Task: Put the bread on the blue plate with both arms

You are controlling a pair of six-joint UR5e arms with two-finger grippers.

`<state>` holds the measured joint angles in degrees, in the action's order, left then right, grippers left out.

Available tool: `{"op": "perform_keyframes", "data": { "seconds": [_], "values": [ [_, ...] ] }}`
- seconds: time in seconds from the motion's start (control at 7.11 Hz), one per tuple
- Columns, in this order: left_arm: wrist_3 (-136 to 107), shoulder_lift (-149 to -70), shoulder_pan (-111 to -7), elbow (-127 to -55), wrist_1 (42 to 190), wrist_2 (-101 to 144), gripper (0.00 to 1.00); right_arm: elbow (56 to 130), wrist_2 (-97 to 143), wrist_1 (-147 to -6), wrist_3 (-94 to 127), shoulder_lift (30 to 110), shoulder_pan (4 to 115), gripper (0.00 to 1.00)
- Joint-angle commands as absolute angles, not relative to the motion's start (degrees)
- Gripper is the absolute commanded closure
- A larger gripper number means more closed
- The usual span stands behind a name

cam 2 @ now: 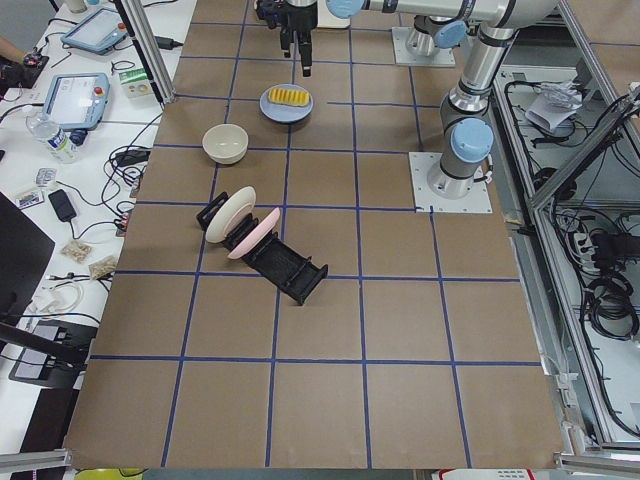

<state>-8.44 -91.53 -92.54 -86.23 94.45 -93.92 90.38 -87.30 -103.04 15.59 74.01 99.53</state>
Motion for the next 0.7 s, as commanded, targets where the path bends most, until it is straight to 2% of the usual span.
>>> {"op": "perform_keyframes", "data": {
  "seconds": [0.0,0.56],
  "values": [
    [-8.35,-91.05,-92.46,-86.22,94.48,-94.13,0.0,90.62,-87.37,-88.23,10.21,84.59,92.4,0.0],
    [-8.35,-91.05,-92.46,-86.22,94.48,-94.39,0.0,91.32,-88.07,-84.9,9.23,91.57,90.7,0.0]
  ]
}}
